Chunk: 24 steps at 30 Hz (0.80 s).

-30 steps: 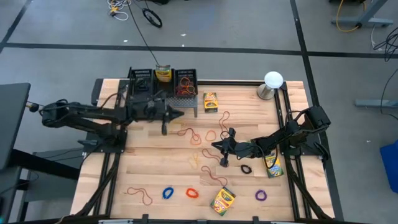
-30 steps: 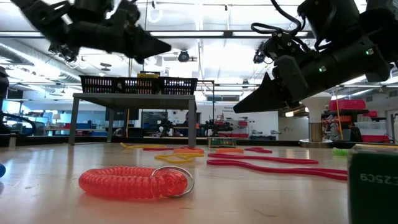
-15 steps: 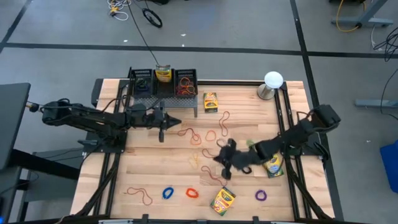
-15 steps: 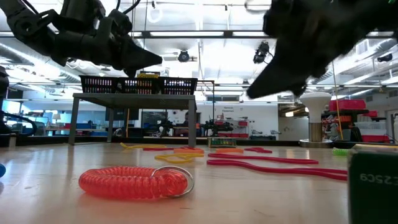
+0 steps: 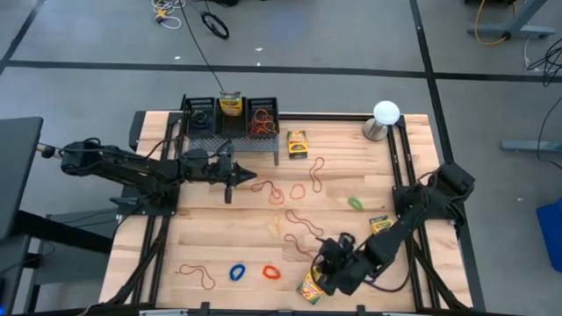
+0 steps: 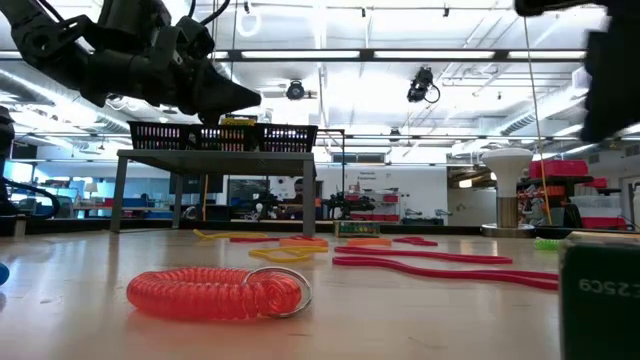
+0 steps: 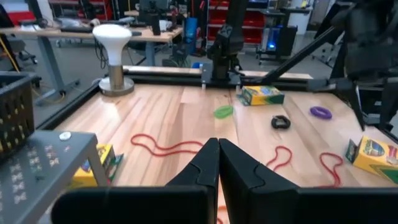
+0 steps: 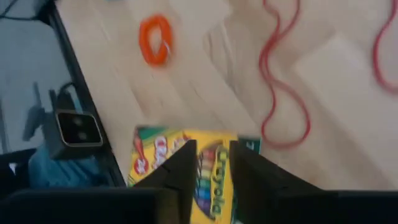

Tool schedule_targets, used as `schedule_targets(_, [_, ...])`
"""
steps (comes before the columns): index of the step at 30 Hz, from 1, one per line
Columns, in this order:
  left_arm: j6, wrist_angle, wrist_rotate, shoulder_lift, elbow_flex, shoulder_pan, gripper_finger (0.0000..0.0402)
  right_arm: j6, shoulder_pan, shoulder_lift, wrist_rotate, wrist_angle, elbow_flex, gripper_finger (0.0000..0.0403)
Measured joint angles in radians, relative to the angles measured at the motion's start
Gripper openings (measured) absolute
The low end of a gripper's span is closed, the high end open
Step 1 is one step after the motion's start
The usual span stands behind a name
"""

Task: Pick & Place Office Desk Supplies
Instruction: Put the yellow crayon box into the middle black bin

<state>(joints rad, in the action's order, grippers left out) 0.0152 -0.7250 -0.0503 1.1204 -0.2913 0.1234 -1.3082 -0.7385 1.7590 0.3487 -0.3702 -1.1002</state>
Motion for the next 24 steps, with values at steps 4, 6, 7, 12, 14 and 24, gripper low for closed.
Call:
schedule_targets(4, [0.002,0.000,0.002,0.005,0.000,0.000,0.0013,-0.058,-0.001,0.030,-0.059,-0.012,-0.001,0.0137])
schedule_targets(6, [0.002,0.002,-0.001,0.005,0.000,0.000,0.0013,-0.066,-0.001,0.046,-0.076,-0.026,-0.001,0.0139])
schedule_targets(7, [0.003,0.004,-0.001,0.007,0.000,0.000,0.0013,-0.067,-0.001,0.055,-0.089,-0.026,-0.001,0.0139])
schedule_targets(12, [0.001,0.009,-0.001,0.016,0.000,0.000,0.0013,-0.067,0.010,0.098,-0.144,0.006,-0.001,0.0139])
schedule_targets(14, [0.001,0.011,-0.001,0.016,0.000,0.000,0.0013,-0.060,0.013,0.104,-0.151,0.016,-0.001,0.0134])
schedule_targets(24, [-0.027,0.019,-0.001,0.016,0.000,0.001,0.0009,0.022,0.014,0.105,-0.163,0.050,-0.001,0.0012])
